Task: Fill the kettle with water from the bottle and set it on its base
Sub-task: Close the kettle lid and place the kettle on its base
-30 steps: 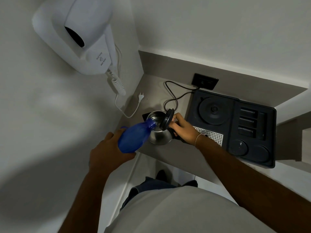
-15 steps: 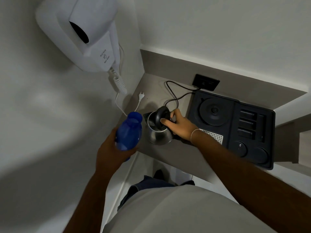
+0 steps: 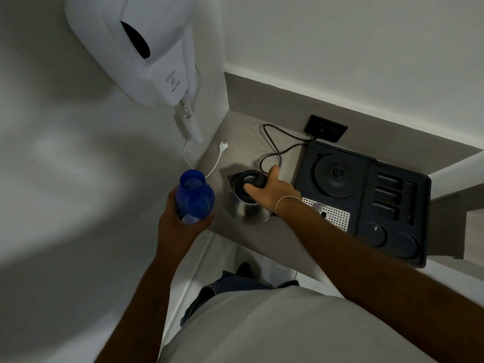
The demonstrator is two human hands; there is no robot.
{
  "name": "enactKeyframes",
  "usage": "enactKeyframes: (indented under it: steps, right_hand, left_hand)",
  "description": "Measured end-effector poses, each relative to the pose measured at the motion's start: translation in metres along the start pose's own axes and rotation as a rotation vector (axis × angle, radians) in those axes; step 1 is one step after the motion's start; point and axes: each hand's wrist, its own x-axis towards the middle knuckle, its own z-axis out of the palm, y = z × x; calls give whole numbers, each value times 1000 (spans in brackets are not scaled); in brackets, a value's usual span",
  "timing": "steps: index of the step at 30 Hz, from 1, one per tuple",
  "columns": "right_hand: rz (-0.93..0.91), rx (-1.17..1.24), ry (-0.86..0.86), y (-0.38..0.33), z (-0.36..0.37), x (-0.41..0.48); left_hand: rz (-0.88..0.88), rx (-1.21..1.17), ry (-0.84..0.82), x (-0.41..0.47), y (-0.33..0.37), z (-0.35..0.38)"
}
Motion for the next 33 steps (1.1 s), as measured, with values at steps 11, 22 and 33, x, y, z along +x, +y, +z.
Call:
enactKeyframes:
  steps: [11, 22, 33]
  right_hand:
    - [-21, 134, -59, 12, -6, -5]
    - [-78, 351, 177, 54, 13, -12]
    - [-1, 583, 190, 61, 33, -15]
  left_hand:
    - [-17, -100, -69, 30, -21, 28]
    - [-151, -150, -91, 29, -50, 41]
    - [39, 290, -274, 56, -89, 15]
